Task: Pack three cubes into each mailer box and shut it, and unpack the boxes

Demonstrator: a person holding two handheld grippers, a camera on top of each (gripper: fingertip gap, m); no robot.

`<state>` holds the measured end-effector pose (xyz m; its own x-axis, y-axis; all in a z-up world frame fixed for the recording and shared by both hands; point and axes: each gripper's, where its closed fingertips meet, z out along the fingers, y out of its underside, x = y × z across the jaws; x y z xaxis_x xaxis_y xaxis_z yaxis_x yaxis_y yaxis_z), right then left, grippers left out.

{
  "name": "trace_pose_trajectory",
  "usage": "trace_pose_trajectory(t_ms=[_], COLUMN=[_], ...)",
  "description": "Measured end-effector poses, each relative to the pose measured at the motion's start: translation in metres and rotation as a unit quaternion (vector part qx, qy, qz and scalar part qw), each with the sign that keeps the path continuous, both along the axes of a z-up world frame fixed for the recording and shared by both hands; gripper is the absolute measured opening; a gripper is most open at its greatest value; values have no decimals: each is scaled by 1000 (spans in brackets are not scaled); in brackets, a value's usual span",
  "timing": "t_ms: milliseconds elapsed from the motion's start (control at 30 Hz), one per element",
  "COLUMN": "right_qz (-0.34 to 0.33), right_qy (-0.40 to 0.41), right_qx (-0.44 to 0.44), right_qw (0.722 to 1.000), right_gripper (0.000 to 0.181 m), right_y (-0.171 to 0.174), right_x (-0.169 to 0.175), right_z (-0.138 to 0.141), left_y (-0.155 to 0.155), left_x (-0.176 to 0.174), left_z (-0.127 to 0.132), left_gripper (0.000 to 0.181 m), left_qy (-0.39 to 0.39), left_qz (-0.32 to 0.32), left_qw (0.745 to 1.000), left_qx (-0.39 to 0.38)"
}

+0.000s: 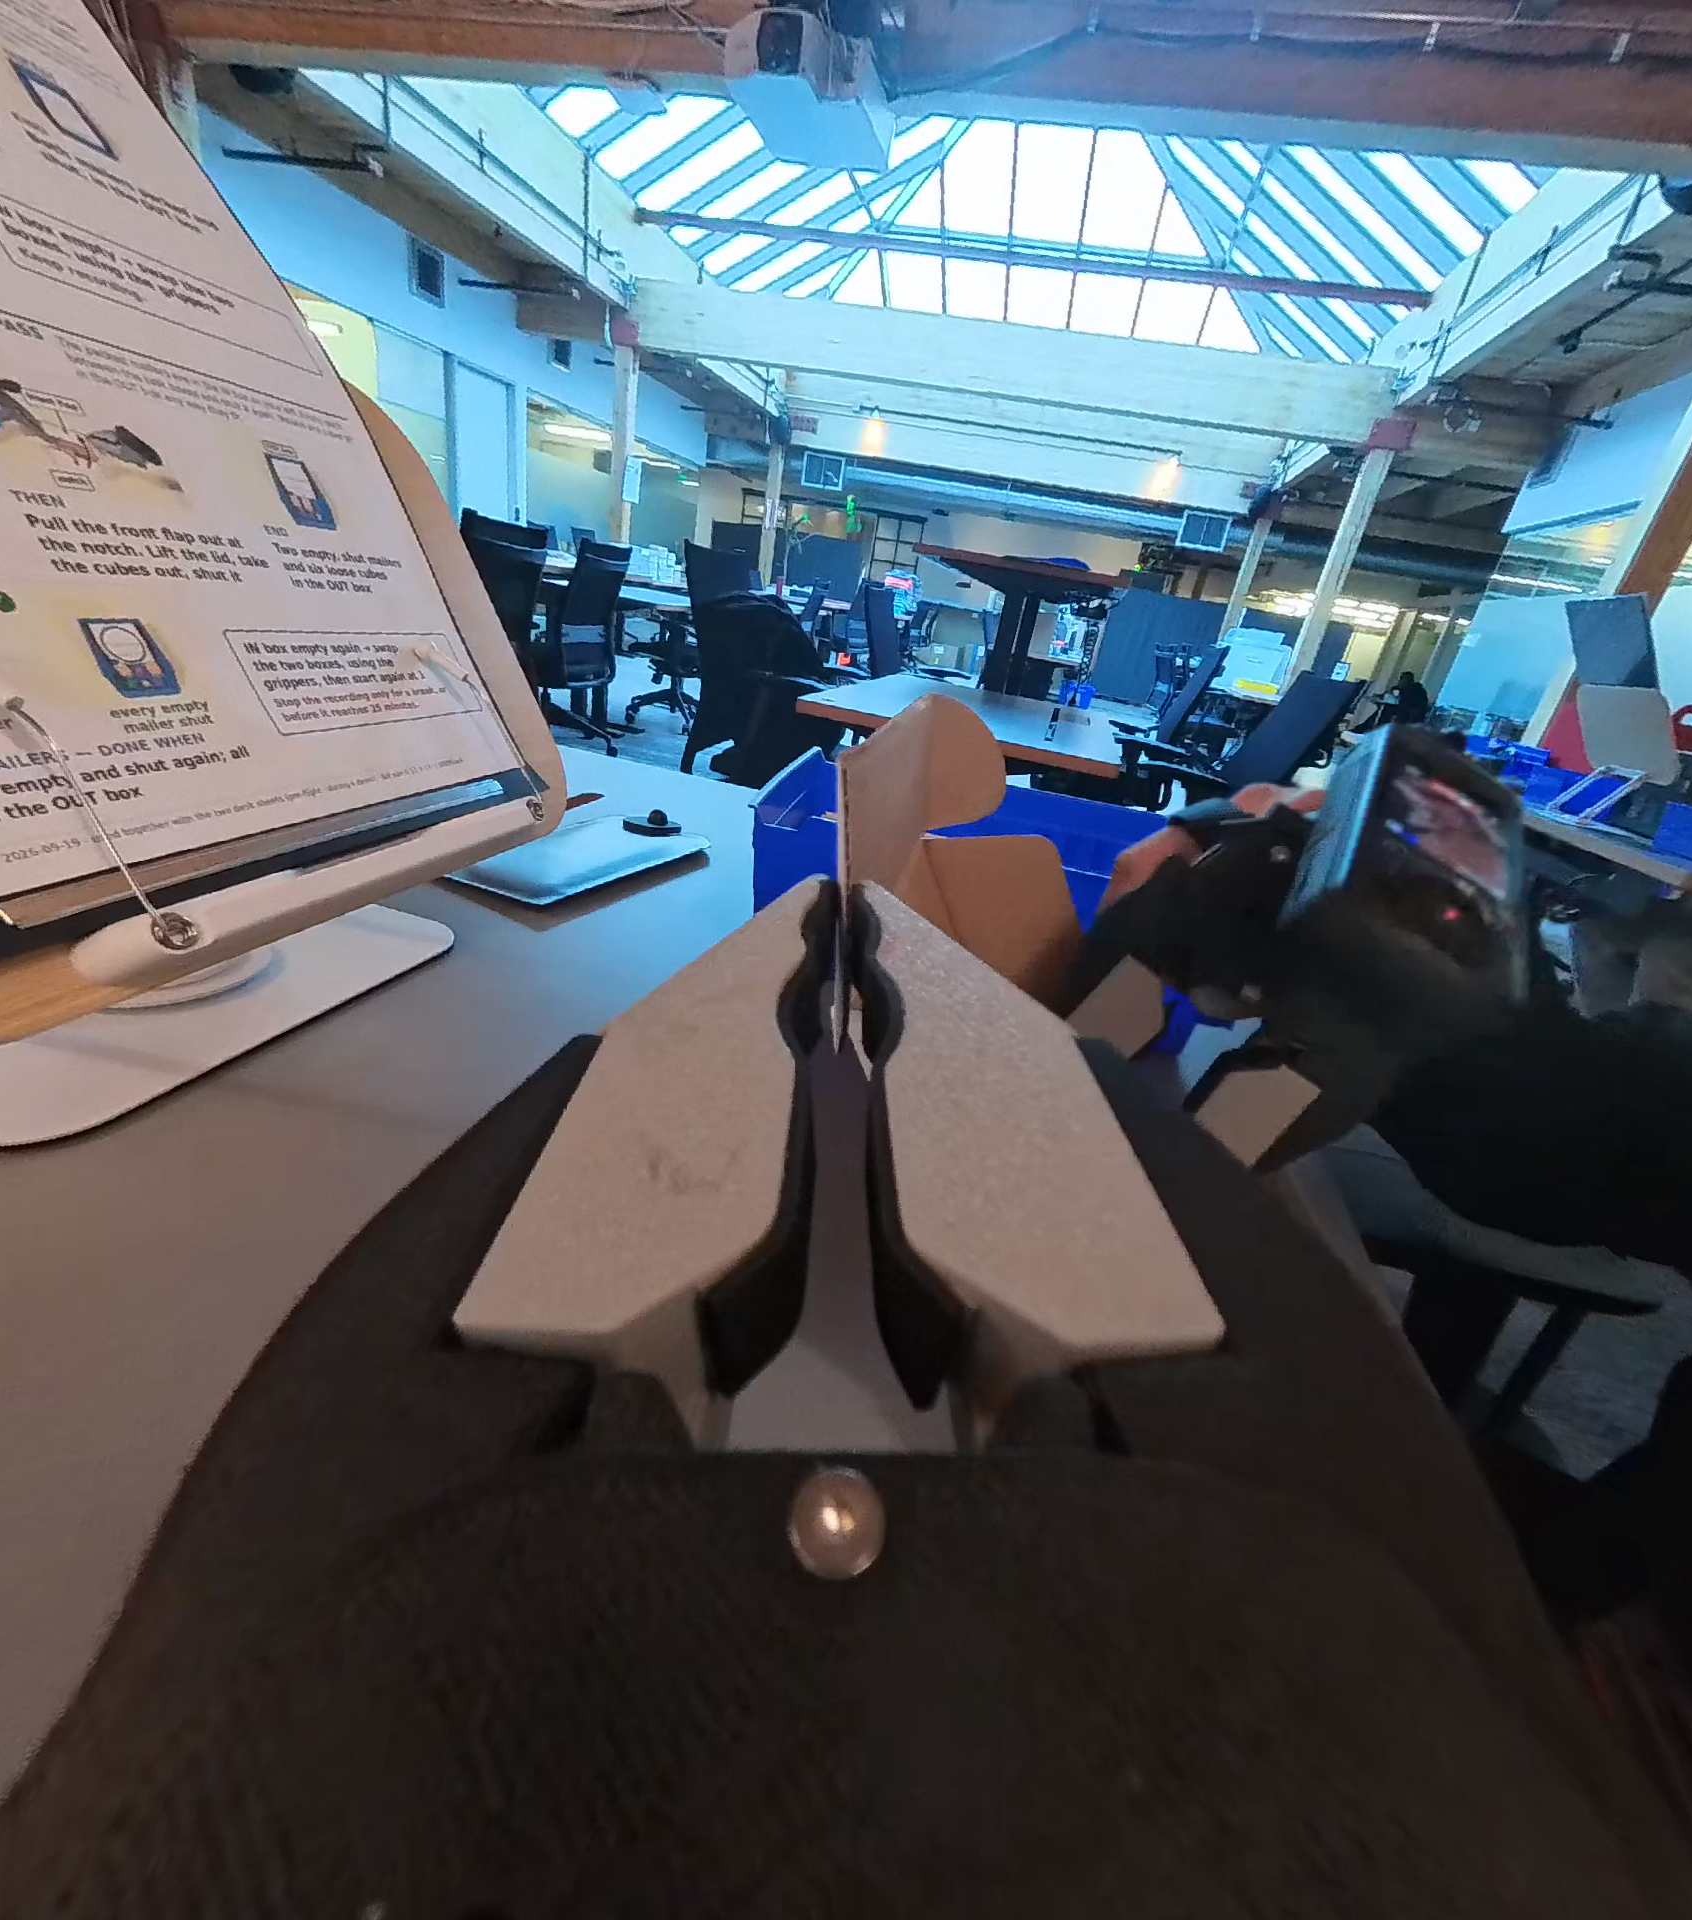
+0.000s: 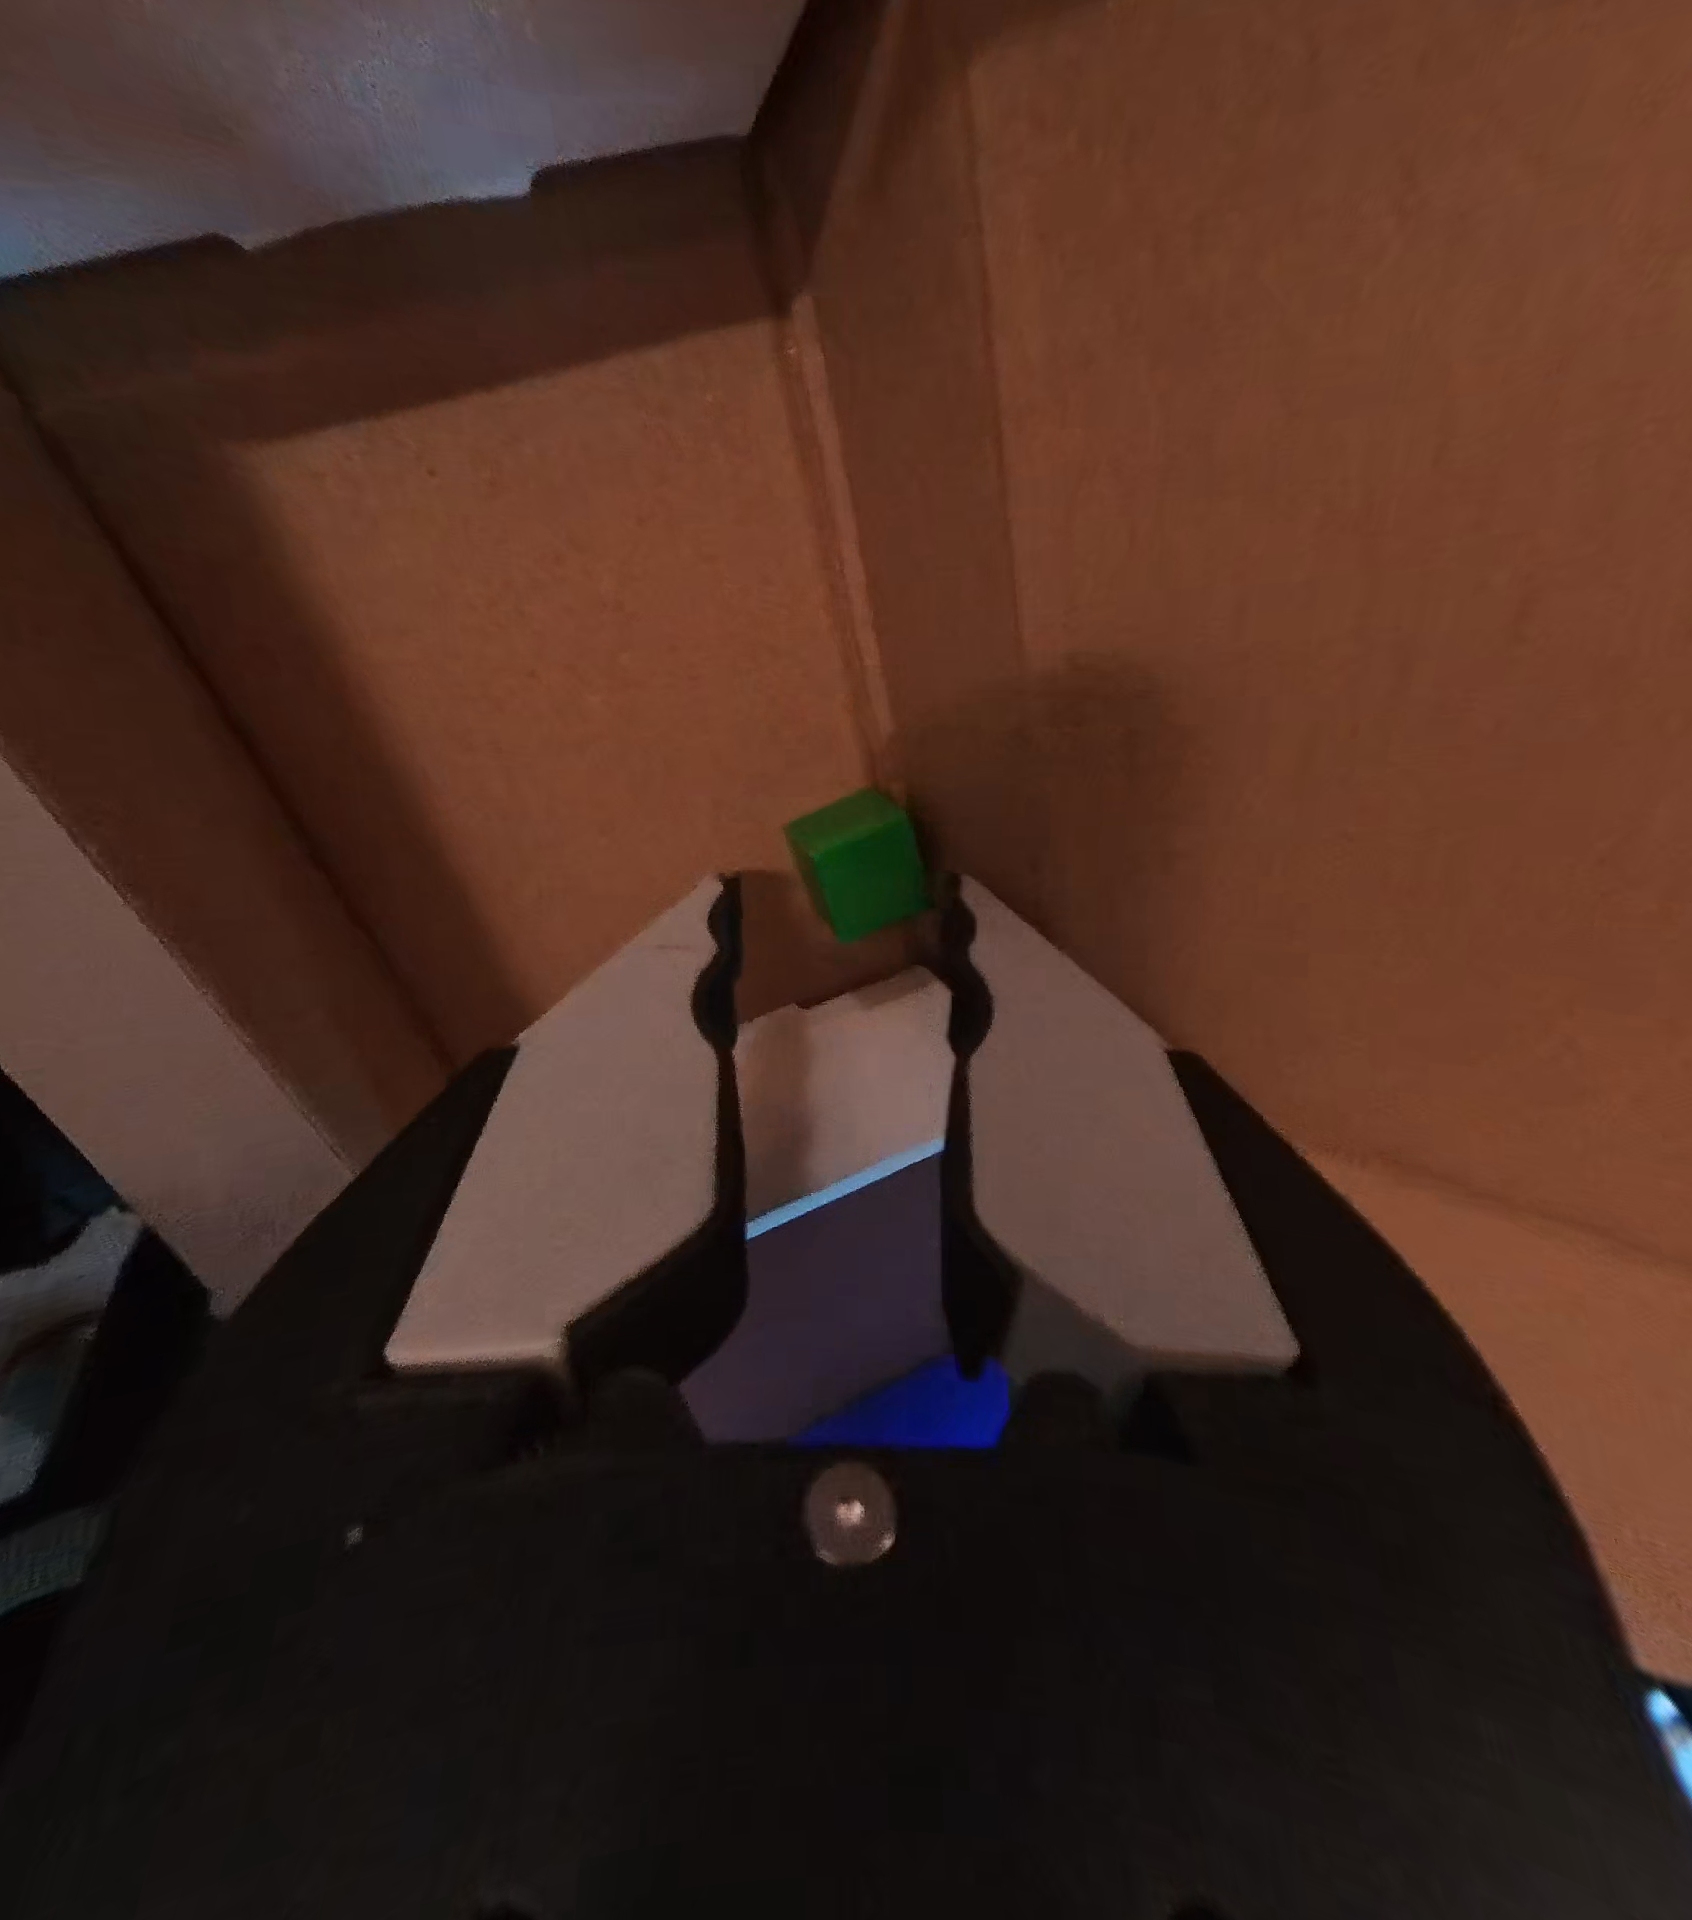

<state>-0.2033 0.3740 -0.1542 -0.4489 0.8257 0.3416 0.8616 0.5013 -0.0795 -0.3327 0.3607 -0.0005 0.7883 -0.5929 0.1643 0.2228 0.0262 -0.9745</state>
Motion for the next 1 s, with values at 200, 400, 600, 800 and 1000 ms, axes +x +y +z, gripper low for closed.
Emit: trace_pose_trajectory(t_ms=[200, 400, 600, 800, 1000], right_qz=[38, 59, 56, 23, -107], right_qy=[-84, -91, -84, 20, 130], right_qx=[21, 6, 18, -29, -38], right_qw=[996, 994, 995, 999, 985], right_gripper=[22, 31, 20, 19, 20], right_y=[-2, -16, -15, -15, 41], right_x=[3, 2, -4, 13, 101], right_z=[-13, -13, -12, 44, 126], left_y=[-1, -3, -1, -1, -2], left_x=[2, -3, -8, -10, -11], left_z=[4, 6, 4, 4, 7], left_gripper=[0, 0, 0, 0, 0], left_qy=[1, 0, -15, -22, -28], left_qz=[2, 9, 7, 9, 11], left_qw=[1000, 1000, 1000, 1000, 1000], left_qx=[3, 6, -3, -4, 1])
